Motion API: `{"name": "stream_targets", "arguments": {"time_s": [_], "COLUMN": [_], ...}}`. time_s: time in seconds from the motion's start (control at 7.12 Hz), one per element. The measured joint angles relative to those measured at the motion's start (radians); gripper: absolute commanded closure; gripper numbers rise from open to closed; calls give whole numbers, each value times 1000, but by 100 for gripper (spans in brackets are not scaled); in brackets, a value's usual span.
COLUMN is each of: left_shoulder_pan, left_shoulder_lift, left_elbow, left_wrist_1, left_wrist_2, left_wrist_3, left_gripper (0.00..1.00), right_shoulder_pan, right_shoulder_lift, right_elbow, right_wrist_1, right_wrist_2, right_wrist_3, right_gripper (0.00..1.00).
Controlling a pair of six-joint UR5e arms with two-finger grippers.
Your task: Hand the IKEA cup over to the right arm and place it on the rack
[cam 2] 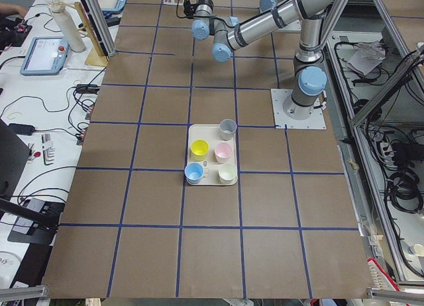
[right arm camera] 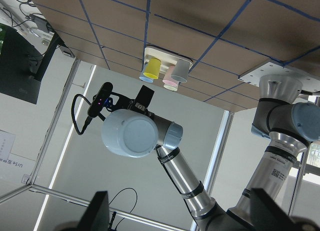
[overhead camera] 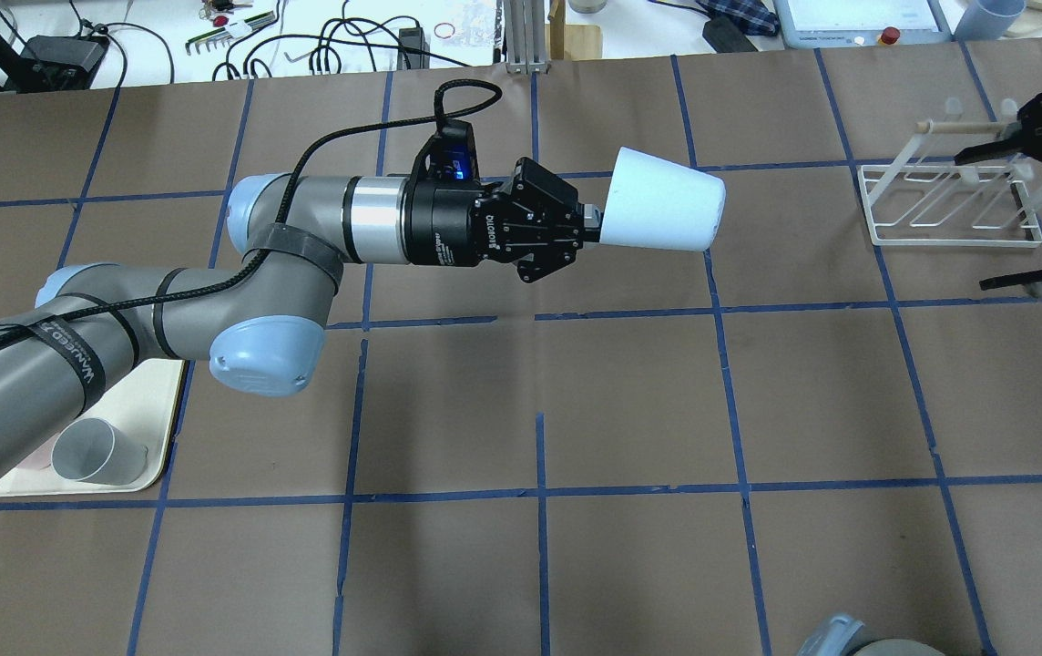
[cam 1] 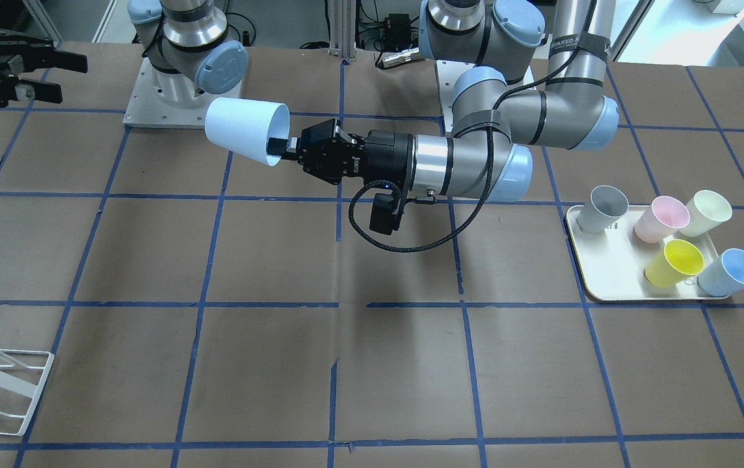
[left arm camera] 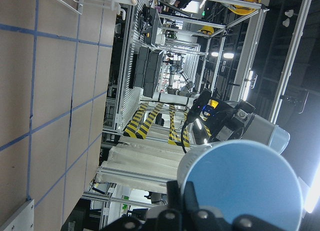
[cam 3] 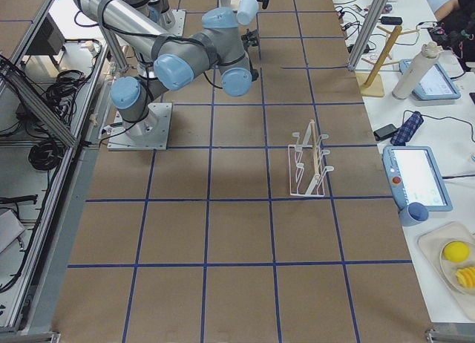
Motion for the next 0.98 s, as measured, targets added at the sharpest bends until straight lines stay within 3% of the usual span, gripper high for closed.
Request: {"name": "stream_targets", "arguments": {"time_s": [0.56,0.98], "left_shoulder_pan": [3,3], "left_shoulder_lift": [-20,-37], "left_elbow": [14,27], "left_wrist_1": [2,2], "left_wrist_2": [-17,-18], "left_wrist_3": [0,0], "left_gripper": [100,100], "right_shoulder_pan": [150,255], "right_shoulder_lift": [43,45], "right_elbow": [28,29], "right_wrist_1": [5,3], "right_wrist_2": [208,273], "right_wrist_3": [34,112], "right_gripper": [0,3]}}
